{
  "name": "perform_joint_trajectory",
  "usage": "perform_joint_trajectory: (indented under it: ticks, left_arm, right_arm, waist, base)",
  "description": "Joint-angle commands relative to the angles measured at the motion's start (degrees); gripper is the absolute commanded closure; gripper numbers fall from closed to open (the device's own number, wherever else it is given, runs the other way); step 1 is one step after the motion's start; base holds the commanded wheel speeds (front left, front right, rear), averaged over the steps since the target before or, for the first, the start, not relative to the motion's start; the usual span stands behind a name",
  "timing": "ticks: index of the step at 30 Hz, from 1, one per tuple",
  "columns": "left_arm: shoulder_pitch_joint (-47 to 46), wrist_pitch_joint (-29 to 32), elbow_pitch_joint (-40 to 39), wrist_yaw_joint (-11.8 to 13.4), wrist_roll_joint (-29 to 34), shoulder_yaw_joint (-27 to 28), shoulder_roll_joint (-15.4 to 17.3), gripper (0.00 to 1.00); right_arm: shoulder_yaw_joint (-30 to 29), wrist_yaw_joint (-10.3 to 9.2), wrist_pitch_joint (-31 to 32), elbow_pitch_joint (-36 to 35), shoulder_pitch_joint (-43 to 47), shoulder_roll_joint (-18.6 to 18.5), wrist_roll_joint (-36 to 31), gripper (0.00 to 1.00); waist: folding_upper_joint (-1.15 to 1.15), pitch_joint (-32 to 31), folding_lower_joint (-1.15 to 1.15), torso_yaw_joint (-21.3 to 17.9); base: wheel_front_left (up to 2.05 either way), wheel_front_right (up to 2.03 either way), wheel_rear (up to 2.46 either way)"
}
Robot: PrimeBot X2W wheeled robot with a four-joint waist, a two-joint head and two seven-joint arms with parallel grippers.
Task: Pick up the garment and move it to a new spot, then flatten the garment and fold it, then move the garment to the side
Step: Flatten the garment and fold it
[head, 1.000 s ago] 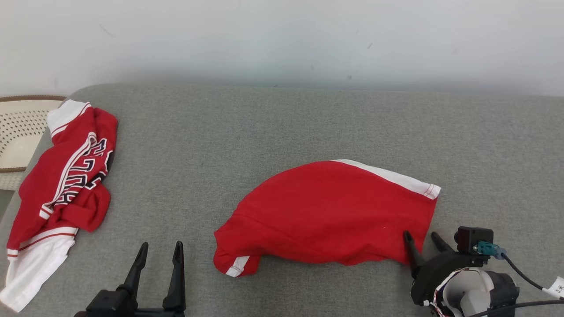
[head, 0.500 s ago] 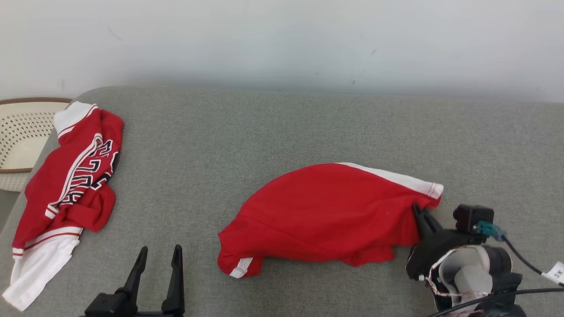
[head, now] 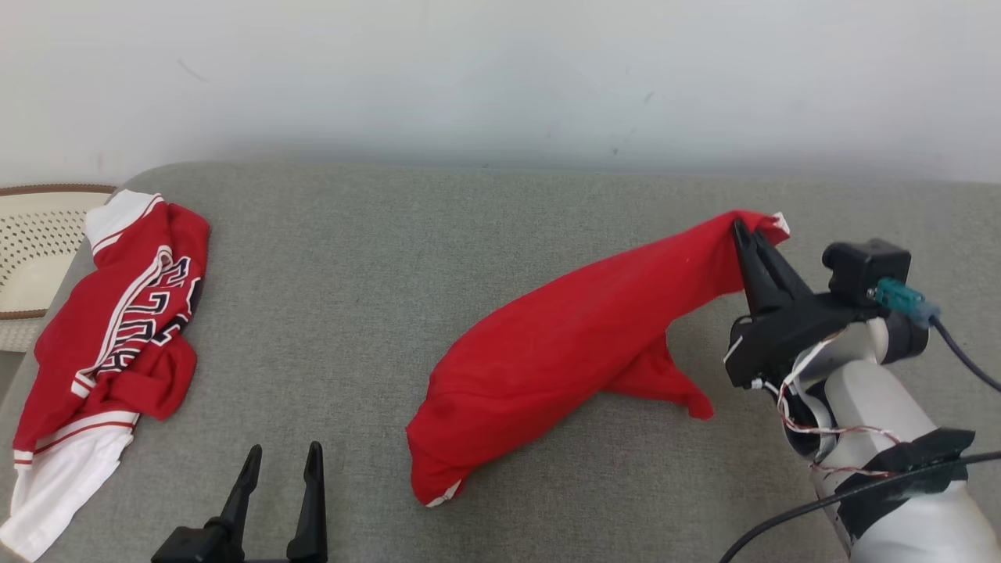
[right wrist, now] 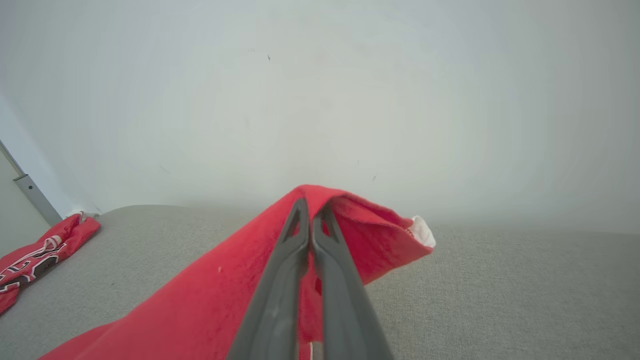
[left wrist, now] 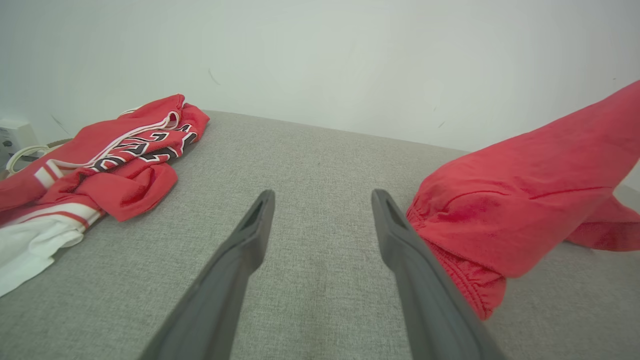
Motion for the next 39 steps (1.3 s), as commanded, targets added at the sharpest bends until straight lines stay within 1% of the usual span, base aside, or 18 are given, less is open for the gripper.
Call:
perform_joint_trajectory:
  ticks: [1,5,11,19,20,22,29,34,39]
  left_arm:
    - [0.58,-0.42,0.34,-0.47,0.17,0.27,-0.10,0.00]
    - [0.60,-0.42,0.46,-0.50,0.31,0.52,-0.27,0.00]
    - [1.23,-0.42,0.32,-0.69,0.46,0.99,-0.56,0.00]
    - [1.28,-0.42,0.17,-0.90,0.79,1.70,-0.71,0.00]
    - [1.20,-0.42,0.19,-0.94,0.81,1.71,-0.72,0.00]
    - [1.12,-0.42,0.13,-0.89,0.86,1.82,-0.73,0.00]
    - [1.27,-0.42,0.11,-0.87,1.03,2.03,-0.81,0.00]
    - [1.30,-0.42,0.14,-0.87,1.12,2.18,-0.83,0.00]
    - [1.41,-0.42,0.35,-0.92,1.22,2.20,-0.86,0.00]
  right_arm:
    - [0.37,0.03,0.97,-1.10,-1.03,-0.55,-0.61,1.00]
    - [0.34,0.03,2.54,-3.28,-2.31,-0.72,-0.96,1.00]
    - [-0.47,0.03,4.04,-6.00,-1.62,-0.52,-1.85,1.00]
    - [-0.61,0.03,5.37,-9.49,-0.11,-0.36,-2.61,1.00]
    - [-0.51,0.03,5.65,-10.16,0.27,-0.04,-1.90,1.00]
    - [-0.34,0.03,6.29,-11.78,0.66,-0.24,-1.36,1.00]
    - [-1.32,0.03,8.83,-19.43,3.45,-1.27,-2.45,1.00]
    - [-2.01,0.03,11.43,-25.07,6.38,-1.24,-2.56,1.00]
    - [-2.26,0.03,14.04,-30.46,8.52,-1.15,-1.29,1.00]
  waist:
    - [0.00,-0.14,0.00,0.29]
    - [0.00,-0.30,0.00,1.03]
    - [0.00,-0.37,0.00,1.85]
    - [0.00,-0.13,0.00,1.06]
    - [0.00,-0.10,0.00,0.92]
    - [0.00,-0.08,0.00,0.60]
    - [0.00,-0.10,0.00,-0.08]
    - [0.00,-0.13,0.00,-0.40]
    - [0.00,-0.33,0.00,-0.71]
  base:
    - [0.00,0.00,0.00]
    - [0.00,0.00,0.00]
    - [0.00,0.00,0.00]
    - [0.00,0.00,0.00]
    - [0.00,0.00,0.00]
    - [0.00,0.00,0.00]
    - [0.00,0.00,0.00]
    - [0.00,0.00,0.00]
    - [0.00,0.00,0.00]
